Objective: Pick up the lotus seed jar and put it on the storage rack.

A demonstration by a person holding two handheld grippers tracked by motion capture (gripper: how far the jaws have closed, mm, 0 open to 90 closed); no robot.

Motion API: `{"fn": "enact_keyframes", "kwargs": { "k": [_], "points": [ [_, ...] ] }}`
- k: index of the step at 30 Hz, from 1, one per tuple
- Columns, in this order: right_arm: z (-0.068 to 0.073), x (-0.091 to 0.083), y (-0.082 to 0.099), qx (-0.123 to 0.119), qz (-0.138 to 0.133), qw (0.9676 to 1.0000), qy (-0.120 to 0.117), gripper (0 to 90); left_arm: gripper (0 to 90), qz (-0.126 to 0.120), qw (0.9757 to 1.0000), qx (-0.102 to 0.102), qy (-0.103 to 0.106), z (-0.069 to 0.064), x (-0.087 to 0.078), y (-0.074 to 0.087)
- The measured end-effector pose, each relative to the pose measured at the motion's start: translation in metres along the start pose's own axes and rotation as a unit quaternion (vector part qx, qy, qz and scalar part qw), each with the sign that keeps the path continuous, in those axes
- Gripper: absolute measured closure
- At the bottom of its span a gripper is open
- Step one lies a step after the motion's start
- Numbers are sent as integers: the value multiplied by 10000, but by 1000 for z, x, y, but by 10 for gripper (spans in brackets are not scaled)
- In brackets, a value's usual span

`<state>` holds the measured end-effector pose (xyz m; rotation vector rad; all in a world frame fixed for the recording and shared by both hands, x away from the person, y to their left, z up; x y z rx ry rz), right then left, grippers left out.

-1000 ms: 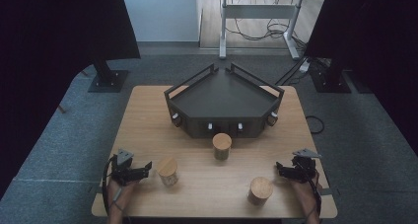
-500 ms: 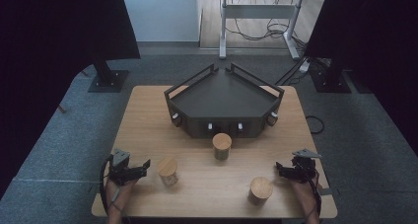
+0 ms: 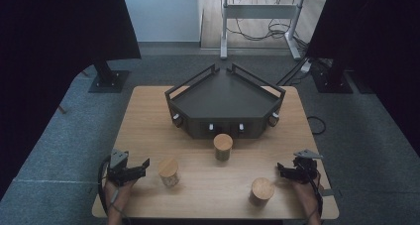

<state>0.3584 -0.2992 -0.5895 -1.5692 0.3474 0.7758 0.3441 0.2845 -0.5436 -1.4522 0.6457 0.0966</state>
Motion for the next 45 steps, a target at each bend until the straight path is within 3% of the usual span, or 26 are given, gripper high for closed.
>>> {"fn": "enact_keyframes", "kwargs": {
  "k": [15, 29, 45],
  "points": [
    [0, 0, 0, 0, 2, 10000, -2, 85, 72, -168, 9998, -7, 101, -4, -5, -7],
    [0, 0, 0, -16, 4, 10000, -19, 84, 74, -388, 9992, -86, 92, -3, -13, -12],
    [1, 0, 0, -31, 5, 10000, -34, 83, 76, -528, 9986, -28, 68, -4, -19, -16]
  ]
}}
Point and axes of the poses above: each handheld gripper's, and its own axes: x roughly forward along the jaws, y roughly out of its underside, z roughly to its left, the point moved 4 cm from there along x, roughly forward along the jaws, and after that the axes turned 2 degrees about -z, right-handed, at the moved point
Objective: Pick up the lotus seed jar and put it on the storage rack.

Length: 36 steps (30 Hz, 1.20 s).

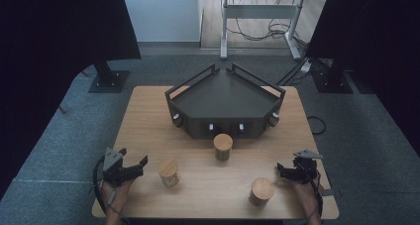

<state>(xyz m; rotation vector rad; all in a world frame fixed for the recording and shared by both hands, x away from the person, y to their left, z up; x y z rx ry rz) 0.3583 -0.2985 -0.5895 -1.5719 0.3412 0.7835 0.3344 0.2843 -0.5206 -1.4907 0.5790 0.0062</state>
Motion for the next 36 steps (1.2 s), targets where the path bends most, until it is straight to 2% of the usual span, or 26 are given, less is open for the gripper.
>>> {"fn": "enact_keyframes", "kwargs": {
  "k": [36],
  "points": [
    [0, 0, 0, -13, 1, 10000, -15, 83, 73, -115, 9998, 147, -30, -7, -5, -9]
  ]
}}
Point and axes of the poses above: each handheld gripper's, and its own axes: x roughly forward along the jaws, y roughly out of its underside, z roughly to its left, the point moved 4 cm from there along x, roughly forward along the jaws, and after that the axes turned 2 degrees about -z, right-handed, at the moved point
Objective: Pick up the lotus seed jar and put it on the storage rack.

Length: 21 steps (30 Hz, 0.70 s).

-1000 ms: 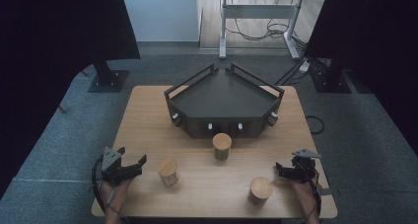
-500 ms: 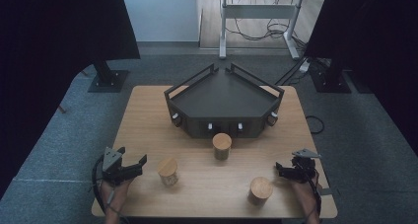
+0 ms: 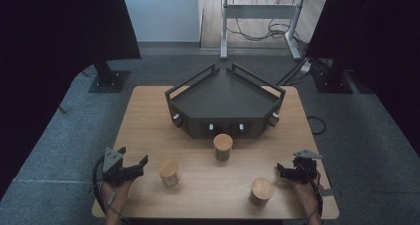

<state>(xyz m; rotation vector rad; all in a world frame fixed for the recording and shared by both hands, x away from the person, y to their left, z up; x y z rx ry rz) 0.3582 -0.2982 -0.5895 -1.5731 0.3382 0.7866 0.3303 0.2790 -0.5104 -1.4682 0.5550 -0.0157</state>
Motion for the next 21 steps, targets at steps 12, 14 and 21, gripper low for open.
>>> {"fn": "enact_keyframes", "kwargs": {
  "k": [12, 14, 21],
  "points": [
    [0, 0, 0, -1, 0, 10000, -1, 82, 70, -69, 10000, 34, 10, -4, -2, -3],
    [0, 0, 0, -1, 0, 10000, -1, 82, 70, -85, 10000, 37, 18, -4, -2, -4],
    [0, 0, 0, 0, 0, 10000, 0, 82, 70, -133, 9999, 48, 58, -8, -3, -7]
  ]
}}
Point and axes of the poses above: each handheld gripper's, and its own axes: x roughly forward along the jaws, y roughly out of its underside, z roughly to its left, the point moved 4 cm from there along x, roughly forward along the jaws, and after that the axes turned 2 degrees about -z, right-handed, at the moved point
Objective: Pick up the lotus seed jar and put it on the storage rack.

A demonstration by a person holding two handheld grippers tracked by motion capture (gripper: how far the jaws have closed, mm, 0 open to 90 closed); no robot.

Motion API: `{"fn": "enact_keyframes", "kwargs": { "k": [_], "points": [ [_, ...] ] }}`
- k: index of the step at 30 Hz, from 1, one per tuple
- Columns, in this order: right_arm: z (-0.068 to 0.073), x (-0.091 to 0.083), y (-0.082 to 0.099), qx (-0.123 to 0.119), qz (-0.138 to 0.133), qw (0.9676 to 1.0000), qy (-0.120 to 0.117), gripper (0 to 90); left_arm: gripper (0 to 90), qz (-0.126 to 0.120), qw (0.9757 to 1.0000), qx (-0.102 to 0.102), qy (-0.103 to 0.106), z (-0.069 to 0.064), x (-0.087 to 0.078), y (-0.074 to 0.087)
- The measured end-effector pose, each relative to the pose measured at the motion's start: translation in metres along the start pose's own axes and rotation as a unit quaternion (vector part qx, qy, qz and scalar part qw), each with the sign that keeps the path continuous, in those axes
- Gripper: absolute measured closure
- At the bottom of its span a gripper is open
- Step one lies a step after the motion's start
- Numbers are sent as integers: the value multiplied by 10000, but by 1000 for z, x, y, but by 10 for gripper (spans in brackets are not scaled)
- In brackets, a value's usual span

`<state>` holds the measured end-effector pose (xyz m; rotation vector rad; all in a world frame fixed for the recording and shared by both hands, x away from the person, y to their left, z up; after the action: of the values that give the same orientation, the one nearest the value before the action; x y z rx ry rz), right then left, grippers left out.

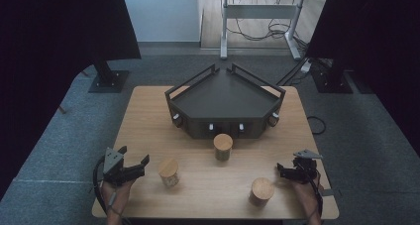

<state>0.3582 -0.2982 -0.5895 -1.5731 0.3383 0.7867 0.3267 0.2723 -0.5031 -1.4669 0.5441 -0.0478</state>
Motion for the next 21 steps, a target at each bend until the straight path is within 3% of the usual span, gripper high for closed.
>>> {"fn": "enact_keyframes", "kwargs": {
  "k": [21],
  "points": [
    [0, 0, 0, -5, -1, 10000, -4, 82, 70, -85, 9997, 24, 207, -10, 0, -5]
  ]
}}
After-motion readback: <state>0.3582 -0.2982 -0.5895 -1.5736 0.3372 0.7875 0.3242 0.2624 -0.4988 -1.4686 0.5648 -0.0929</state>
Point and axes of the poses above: each handheld gripper's, and its own axes: x roughly forward along the jaws, y roughly out of its underside, z roughly to its left, the point moved 4 cm from there along x, roughly forward along the jaws, and after that the axes turned 2 degrees about -z, right-handed, at the moved point
